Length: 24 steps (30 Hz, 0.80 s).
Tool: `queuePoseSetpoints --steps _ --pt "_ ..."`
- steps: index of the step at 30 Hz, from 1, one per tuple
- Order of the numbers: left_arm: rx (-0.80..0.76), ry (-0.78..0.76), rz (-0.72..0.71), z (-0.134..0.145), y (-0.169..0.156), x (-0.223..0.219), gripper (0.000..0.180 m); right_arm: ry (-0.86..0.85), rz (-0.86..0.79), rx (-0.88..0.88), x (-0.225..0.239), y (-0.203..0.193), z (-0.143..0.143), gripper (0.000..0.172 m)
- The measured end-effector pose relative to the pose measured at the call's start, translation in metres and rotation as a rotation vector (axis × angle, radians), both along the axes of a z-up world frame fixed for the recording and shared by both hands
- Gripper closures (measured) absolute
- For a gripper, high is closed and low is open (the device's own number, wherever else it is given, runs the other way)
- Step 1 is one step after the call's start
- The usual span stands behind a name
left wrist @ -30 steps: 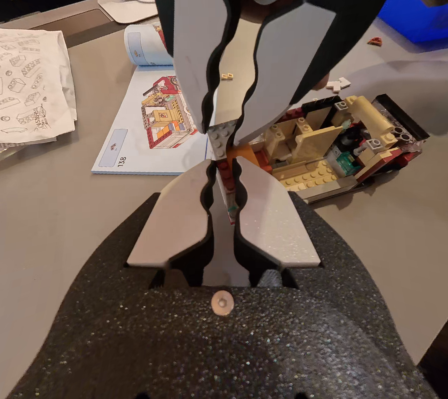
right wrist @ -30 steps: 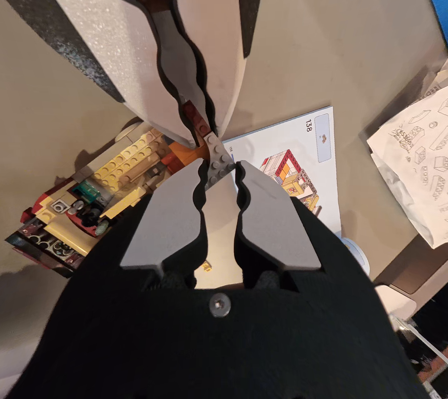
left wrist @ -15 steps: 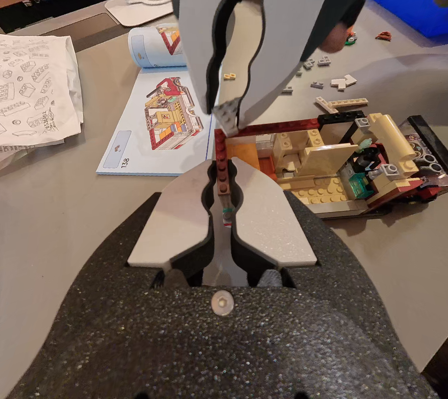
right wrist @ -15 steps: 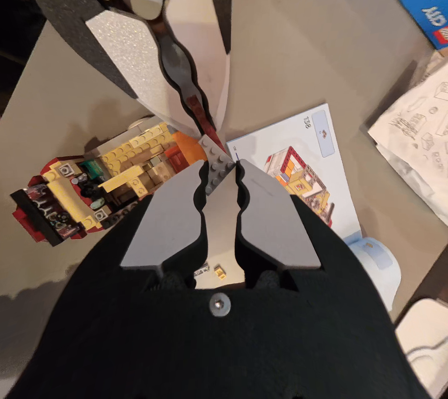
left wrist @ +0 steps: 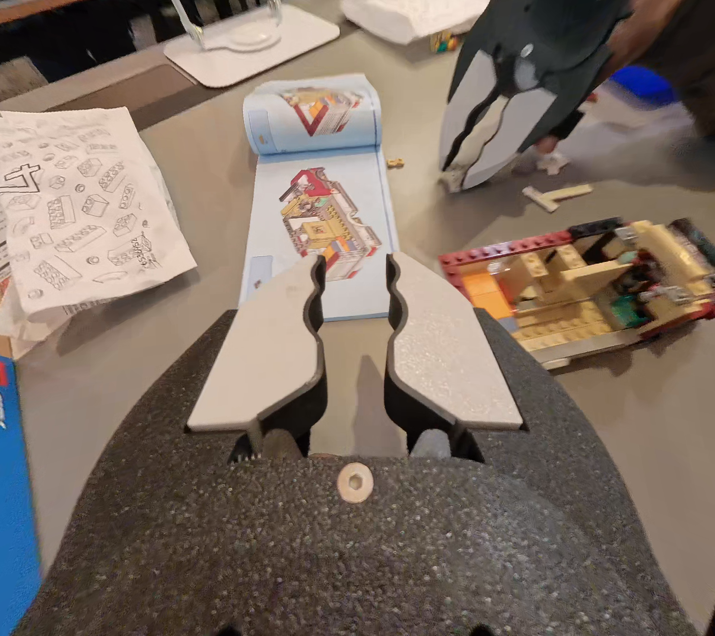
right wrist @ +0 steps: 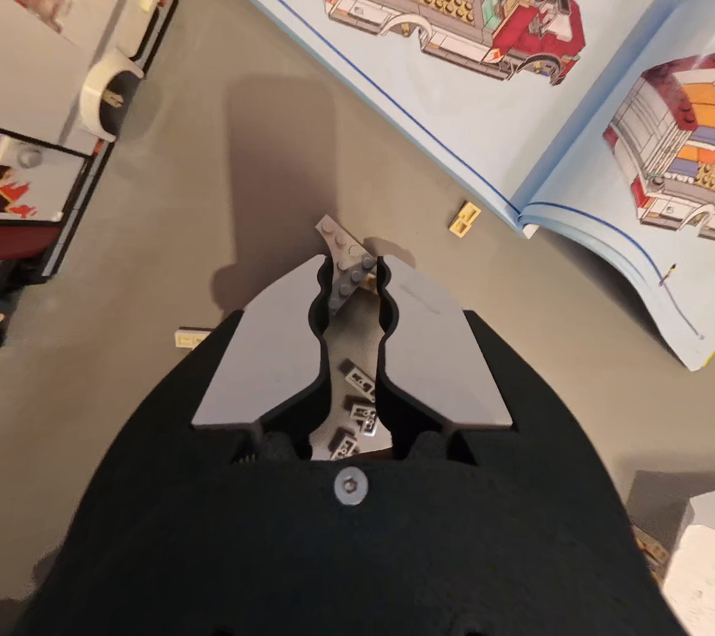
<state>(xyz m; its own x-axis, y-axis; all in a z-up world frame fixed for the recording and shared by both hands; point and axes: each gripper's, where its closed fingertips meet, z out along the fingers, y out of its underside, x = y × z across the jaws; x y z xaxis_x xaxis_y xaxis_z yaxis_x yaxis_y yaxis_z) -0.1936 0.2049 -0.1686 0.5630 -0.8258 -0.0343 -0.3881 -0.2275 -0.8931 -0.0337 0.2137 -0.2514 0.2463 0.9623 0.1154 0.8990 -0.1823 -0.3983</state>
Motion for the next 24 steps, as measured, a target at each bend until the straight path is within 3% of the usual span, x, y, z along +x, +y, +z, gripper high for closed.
queuePoseSetpoints --steps 5,11,13,16,24 --pt "-0.04 0.16 -0.11 -0.005 0.056 0.005 0.144 0.028 0.012 0.0 -0.001 0.001 0.006 0.148" --pt "-0.101 0.021 -0.115 -0.017 0.116 0.018 0.137 0.079 0.024 0.054 -0.01 0.008 0.021 0.145" --pt "-0.168 0.01 -0.083 -0.031 0.115 0.018 0.137 0.108 0.034 0.084 -0.015 0.011 0.025 0.145" --pt "-0.09 0.098 -0.077 -0.04 0.112 0.012 0.132 0.155 0.09 0.103 -0.031 0.015 0.026 0.14" --pt "-0.235 0.181 -0.124 -0.064 0.098 0.002 0.128 0.243 0.224 0.187 -0.072 0.023 0.026 0.129"
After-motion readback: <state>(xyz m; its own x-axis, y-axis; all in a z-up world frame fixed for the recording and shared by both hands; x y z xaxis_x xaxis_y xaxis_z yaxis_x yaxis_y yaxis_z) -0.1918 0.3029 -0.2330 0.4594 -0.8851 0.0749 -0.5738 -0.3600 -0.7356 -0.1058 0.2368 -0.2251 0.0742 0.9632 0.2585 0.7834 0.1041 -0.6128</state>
